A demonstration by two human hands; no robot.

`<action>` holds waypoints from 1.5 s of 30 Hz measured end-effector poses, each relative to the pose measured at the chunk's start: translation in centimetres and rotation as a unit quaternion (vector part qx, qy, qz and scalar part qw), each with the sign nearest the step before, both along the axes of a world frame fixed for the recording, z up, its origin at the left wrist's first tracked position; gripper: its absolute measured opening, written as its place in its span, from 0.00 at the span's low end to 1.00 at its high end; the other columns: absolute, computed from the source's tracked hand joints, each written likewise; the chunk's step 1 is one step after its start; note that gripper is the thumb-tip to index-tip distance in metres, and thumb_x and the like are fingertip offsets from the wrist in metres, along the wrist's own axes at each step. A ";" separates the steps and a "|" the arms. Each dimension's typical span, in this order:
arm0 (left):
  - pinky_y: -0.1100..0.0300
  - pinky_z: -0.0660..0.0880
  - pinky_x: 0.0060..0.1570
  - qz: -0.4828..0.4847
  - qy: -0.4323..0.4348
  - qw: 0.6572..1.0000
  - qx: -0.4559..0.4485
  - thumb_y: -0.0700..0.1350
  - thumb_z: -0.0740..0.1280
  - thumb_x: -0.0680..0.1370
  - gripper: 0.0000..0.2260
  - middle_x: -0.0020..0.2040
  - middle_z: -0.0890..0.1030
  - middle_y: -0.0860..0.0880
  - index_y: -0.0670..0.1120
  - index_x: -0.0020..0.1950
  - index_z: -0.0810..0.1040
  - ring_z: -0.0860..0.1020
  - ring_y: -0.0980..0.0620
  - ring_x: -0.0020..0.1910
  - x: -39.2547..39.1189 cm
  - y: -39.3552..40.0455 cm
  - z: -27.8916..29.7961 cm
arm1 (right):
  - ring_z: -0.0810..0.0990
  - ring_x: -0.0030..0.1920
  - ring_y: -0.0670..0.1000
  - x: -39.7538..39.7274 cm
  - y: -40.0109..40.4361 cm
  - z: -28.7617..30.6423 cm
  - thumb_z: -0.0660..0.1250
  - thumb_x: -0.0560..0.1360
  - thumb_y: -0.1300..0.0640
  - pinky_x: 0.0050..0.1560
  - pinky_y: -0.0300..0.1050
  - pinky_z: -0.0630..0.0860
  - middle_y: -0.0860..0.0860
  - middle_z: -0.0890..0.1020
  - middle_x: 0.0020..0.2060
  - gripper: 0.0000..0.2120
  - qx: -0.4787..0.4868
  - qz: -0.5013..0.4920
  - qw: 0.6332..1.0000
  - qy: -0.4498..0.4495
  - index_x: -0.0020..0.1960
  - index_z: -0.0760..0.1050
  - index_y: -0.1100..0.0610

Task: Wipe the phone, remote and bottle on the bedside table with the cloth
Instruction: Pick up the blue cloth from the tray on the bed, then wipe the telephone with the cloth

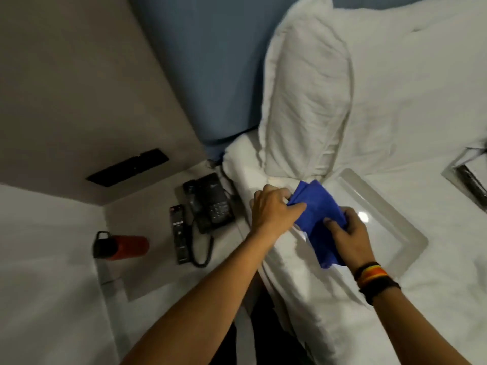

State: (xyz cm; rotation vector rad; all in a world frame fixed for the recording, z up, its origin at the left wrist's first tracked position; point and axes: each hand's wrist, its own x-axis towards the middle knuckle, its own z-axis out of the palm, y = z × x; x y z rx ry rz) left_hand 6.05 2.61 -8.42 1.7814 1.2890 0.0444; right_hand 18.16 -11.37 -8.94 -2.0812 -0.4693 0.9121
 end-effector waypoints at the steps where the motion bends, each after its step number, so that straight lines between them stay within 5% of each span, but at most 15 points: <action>1: 0.57 0.78 0.43 0.039 -0.039 0.997 -0.046 0.56 0.76 0.74 0.13 0.43 0.82 0.50 0.50 0.37 0.78 0.80 0.48 0.44 -2.1 1.8 0.1 | 0.83 0.48 0.52 -1.2 1.7 0.8 0.65 0.78 0.61 0.46 0.45 0.77 0.50 0.83 0.48 0.09 0.022 0.022 0.999 0.028 0.55 0.75 0.50; 3: 0.62 0.76 0.36 0.144 -0.141 0.965 -0.166 0.51 0.77 0.77 0.11 0.38 0.84 0.51 0.48 0.40 0.80 0.82 0.50 0.41 -6.4 5.1 -0.9 | 0.84 0.48 0.50 -4.1 5.3 1.3 0.66 0.78 0.63 0.49 0.47 0.79 0.49 0.85 0.50 0.12 0.033 0.078 0.993 0.086 0.55 0.77 0.47; 5: 0.60 0.82 0.39 0.261 -0.198 0.908 -0.262 0.49 0.73 0.81 0.12 0.53 0.87 0.43 0.42 0.57 0.82 0.85 0.44 0.52 -10.5 7.2 -2.9 | 0.84 0.50 0.52 -7.3 8.6 0.2 0.66 0.78 0.64 0.51 0.48 0.80 0.50 0.85 0.50 0.12 0.014 0.123 0.985 0.124 0.55 0.78 0.48; 7: 0.55 0.83 0.41 0.347 -0.200 0.862 -0.310 0.51 0.66 0.85 0.16 0.59 0.84 0.40 0.42 0.67 0.76 0.84 0.39 0.59 -15.2 8.6 -6.2 | 0.83 0.52 0.58 -10.8 12.1 -1.8 0.66 0.78 0.65 0.53 0.51 0.80 0.54 0.85 0.49 0.09 -0.017 0.144 0.980 0.133 0.55 0.78 0.53; 9: 0.56 0.80 0.39 0.398 -0.178 0.845 -0.310 0.49 0.61 0.88 0.12 0.55 0.82 0.42 0.43 0.65 0.75 0.83 0.40 0.54 -19.7 9.4 -9.9 | 0.82 0.51 0.62 -13.6 15.5 -3.7 0.66 0.78 0.65 0.52 0.52 0.79 0.56 0.84 0.48 0.07 -0.034 0.157 0.977 0.137 0.54 0.77 0.56; 12: 0.59 0.78 0.35 0.412 -0.131 0.862 -0.266 0.43 0.61 0.88 0.08 0.47 0.82 0.45 0.46 0.52 0.78 0.80 0.48 0.40 -24.9 10.2 -15.4 | 0.82 0.50 0.60 -16.9 21.0 -6.1 0.65 0.78 0.64 0.52 0.55 0.81 0.57 0.83 0.52 0.09 -0.017 0.172 0.971 0.163 0.55 0.75 0.52; 17: 0.52 0.82 0.37 0.352 -0.062 0.919 -0.164 0.41 0.63 0.86 0.14 0.47 0.86 0.45 0.56 0.45 0.79 0.85 0.47 0.39 -27.0 11.5 -21.8 | 0.83 0.51 0.53 -18.7 26.4 -12.1 0.71 0.76 0.59 0.49 0.45 0.83 0.54 0.82 0.56 0.14 -0.002 0.166 0.971 0.169 0.60 0.75 0.54; 21: 0.51 0.82 0.36 0.311 -0.048 0.942 -0.120 0.35 0.61 0.83 0.14 0.45 0.85 0.42 0.52 0.51 0.81 0.86 0.42 0.40 -25.5 13.3 -25.6 | 0.73 0.68 0.56 -19.0 24.6 -19.3 0.73 0.72 0.45 0.66 0.53 0.74 0.54 0.72 0.69 0.31 -0.107 0.267 0.954 -0.091 0.71 0.67 0.52; 25: 0.44 0.86 0.42 0.290 -0.022 0.955 -0.059 0.40 0.65 0.83 0.07 0.50 0.87 0.44 0.46 0.55 0.83 0.87 0.41 0.43 -24.1 14.2 -28.3 | 0.53 0.79 0.55 -20.6 26.1 -22.2 0.61 0.79 0.39 0.77 0.54 0.56 0.54 0.55 0.80 0.33 0.036 0.379 0.878 -0.289 0.79 0.56 0.50; 29: 0.42 0.84 0.34 0.288 -0.005 0.957 -0.041 0.44 0.67 0.81 0.10 0.38 0.86 0.44 0.43 0.43 0.82 0.85 0.42 0.35 -23.7 14.4 -28.5 | 0.44 0.80 0.59 -23.1 29.1 -25.7 0.56 0.80 0.43 0.76 0.67 0.49 0.54 0.49 0.81 0.32 -0.009 0.483 0.809 -0.336 0.80 0.49 0.48; 36: 0.45 0.85 0.39 0.277 0.026 0.959 -0.045 0.39 0.65 0.77 0.08 0.39 0.87 0.44 0.44 0.42 0.84 0.86 0.42 0.36 -22.9 14.6 -28.3 | 0.45 0.80 0.58 -22.9 27.8 -26.6 0.55 0.82 0.53 0.78 0.64 0.49 0.53 0.54 0.81 0.26 0.021 0.487 0.805 -0.338 0.79 0.55 0.50; 40: 0.46 0.86 0.39 0.284 0.039 0.957 -0.039 0.39 0.67 0.76 0.08 0.42 0.89 0.42 0.43 0.44 0.86 0.87 0.39 0.38 -22.7 14.9 -27.7 | 0.41 0.80 0.57 -22.5 19.8 -26.4 0.59 0.80 0.60 0.77 0.63 0.49 0.48 0.49 0.81 0.32 0.032 0.518 0.803 -0.294 0.80 0.52 0.48; 42: 0.52 0.84 0.34 0.289 0.013 0.956 -0.054 0.38 0.72 0.78 0.04 0.46 0.89 0.41 0.41 0.49 0.87 0.87 0.39 0.38 -22.6 15.0 -27.6 | 0.39 0.79 0.56 -22.1 15.2 -26.9 0.62 0.75 0.66 0.76 0.64 0.53 0.45 0.44 0.80 0.40 0.003 0.542 0.786 -0.297 0.80 0.48 0.45; 45: 0.63 0.76 0.22 0.328 -0.039 0.938 -0.101 0.38 0.73 0.80 0.03 0.48 0.87 0.39 0.40 0.52 0.84 0.83 0.43 0.31 -22.6 14.7 -27.3 | 0.40 0.79 0.53 -21.6 10.5 -27.4 0.63 0.68 0.73 0.68 0.53 0.73 0.39 0.37 0.79 0.50 -0.054 0.579 0.767 -0.272 0.79 0.46 0.42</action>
